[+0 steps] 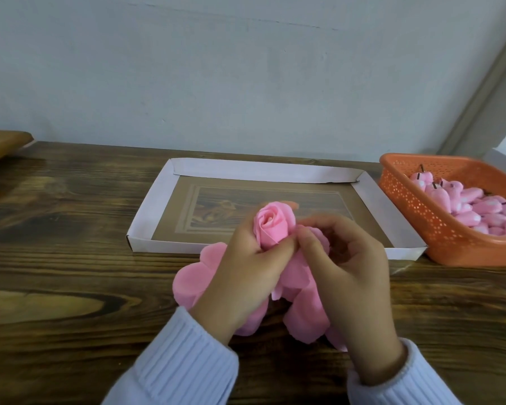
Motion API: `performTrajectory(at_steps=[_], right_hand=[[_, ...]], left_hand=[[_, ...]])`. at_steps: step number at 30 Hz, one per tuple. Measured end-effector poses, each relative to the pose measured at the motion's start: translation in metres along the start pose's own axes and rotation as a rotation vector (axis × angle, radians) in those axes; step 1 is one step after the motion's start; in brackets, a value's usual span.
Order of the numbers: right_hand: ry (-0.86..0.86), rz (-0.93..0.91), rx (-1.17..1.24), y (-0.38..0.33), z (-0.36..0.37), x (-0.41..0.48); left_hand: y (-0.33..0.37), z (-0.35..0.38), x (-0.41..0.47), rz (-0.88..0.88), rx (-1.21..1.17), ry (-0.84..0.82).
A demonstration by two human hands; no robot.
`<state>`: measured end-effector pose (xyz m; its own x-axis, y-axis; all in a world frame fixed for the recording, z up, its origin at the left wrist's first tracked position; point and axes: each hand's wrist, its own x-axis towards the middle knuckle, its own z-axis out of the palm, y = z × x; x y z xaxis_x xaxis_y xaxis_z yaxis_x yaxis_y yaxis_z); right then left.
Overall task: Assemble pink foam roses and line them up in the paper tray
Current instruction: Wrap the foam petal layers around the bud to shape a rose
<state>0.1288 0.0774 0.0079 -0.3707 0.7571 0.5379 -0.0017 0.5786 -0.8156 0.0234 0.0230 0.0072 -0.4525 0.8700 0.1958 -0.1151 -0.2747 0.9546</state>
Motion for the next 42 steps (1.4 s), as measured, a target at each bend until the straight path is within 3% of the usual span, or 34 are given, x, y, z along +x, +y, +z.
performTrajectory(at_steps=[10,19,27,33,35,39,42], right_hand=[[0.004,-0.239,-0.231,0.004,0.003,0.0],[-0.007,-0.256,-0.344,0.01,0.0,0.004],[0.137,-0.104,-0.128,0.004,-0.003,0.004],[0.169,-0.006,0.165,-0.003,-0.004,0.006],[0.177,0.009,0.248,-0.003,-0.004,0.006],[-0.008,0.137,0.311,-0.002,-0.003,0.005],[-0.242,0.112,0.079,0.0,0.0,0.003]], left_hand=[[-0.002,0.0,0.002,0.005,-0.034,0.032],[-0.003,0.001,0.001,-0.029,0.064,-0.034],[-0.001,-0.001,0.001,-0.031,0.157,-0.104],[-0.001,0.001,0.001,-0.051,0.12,-0.077],[-0.001,0.001,0.002,-0.058,0.044,0.0],[0.0,-0.001,0.006,-0.088,-0.138,0.215],[0.004,-0.006,0.008,-0.116,-0.25,0.288]])
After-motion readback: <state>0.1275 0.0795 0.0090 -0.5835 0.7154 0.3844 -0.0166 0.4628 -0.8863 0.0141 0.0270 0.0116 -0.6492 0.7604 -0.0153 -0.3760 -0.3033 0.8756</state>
